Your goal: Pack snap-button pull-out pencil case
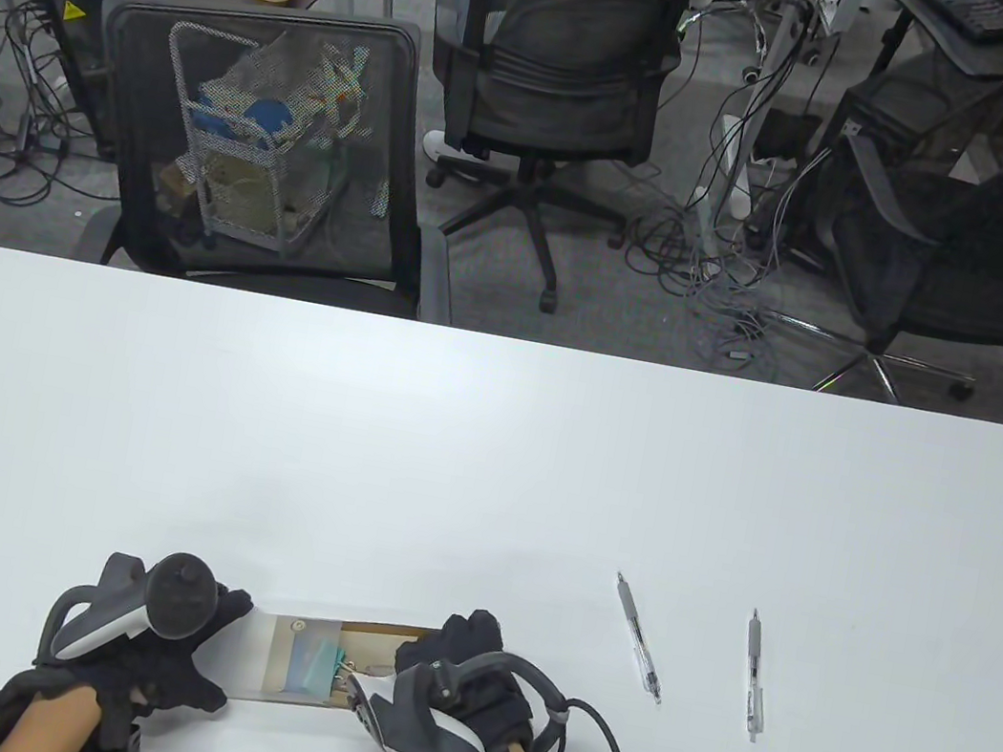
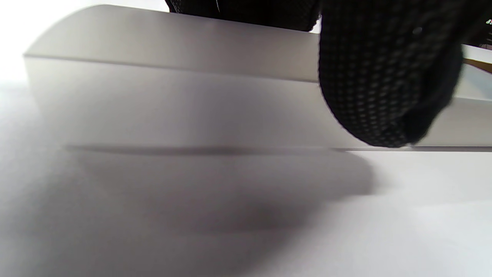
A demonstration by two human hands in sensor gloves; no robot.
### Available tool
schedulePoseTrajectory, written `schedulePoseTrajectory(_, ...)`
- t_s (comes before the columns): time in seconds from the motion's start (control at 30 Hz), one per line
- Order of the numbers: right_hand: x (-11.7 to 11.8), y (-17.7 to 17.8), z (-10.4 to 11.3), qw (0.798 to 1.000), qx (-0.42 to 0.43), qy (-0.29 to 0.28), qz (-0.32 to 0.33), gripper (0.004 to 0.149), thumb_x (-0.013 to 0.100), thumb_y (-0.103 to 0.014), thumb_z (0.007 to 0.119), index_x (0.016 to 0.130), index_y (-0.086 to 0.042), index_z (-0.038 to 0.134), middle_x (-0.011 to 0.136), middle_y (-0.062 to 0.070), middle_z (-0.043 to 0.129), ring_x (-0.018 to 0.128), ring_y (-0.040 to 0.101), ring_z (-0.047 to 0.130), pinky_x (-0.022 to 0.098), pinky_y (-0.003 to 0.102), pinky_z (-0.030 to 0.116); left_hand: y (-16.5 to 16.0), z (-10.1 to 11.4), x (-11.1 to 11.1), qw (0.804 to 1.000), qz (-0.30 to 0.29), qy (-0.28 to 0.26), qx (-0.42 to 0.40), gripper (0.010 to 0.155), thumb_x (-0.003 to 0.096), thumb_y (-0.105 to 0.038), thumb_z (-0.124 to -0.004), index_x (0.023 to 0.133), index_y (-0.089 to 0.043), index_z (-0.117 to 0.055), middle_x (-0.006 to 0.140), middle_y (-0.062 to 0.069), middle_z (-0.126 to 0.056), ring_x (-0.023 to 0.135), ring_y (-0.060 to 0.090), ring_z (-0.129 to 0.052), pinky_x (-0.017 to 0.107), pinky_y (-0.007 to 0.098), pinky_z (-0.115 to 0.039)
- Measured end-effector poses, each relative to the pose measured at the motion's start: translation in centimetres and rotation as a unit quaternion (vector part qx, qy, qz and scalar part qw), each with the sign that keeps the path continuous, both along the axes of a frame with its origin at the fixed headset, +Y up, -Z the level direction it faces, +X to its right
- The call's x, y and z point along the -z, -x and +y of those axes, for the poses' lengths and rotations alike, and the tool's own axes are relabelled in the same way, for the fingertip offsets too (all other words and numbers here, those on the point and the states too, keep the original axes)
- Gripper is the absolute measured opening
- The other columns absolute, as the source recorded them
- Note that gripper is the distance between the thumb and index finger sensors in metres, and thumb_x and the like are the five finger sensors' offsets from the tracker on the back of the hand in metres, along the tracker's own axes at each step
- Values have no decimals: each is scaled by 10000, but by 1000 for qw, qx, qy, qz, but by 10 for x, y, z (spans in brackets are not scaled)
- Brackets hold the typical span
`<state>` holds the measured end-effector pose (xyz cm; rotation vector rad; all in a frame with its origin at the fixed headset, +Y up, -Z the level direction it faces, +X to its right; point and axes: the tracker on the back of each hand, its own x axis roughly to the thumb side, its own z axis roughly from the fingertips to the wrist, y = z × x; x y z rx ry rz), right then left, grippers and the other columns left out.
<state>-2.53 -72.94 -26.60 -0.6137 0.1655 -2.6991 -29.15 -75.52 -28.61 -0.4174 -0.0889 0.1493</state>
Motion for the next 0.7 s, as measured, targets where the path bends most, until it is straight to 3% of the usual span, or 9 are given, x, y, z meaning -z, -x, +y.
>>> schedulePoseTrajectory(0.5,7,-3,-2,998,8,57,-31,466,335,-541,838,795,-472,854,838,-225,981,818,61,920,758,442,675,1,-1,0,1000,2,2,-1,970,217,-543,-1016,1071,-450,-564,1175,-127,-582,1144,234,-616,851,637,-356)
schedulePoseTrajectory(0.7,3,-10,4,999,36,29,-5,501,345,-531,845,841,-475,810,888,-221,943,855,73,891,762,451,667,1,-1,1,1000,2,3,-2,971,217,-545,-1015,1071,-450,-563,1175,-126,-583,1144,233,-616,850,638,-356)
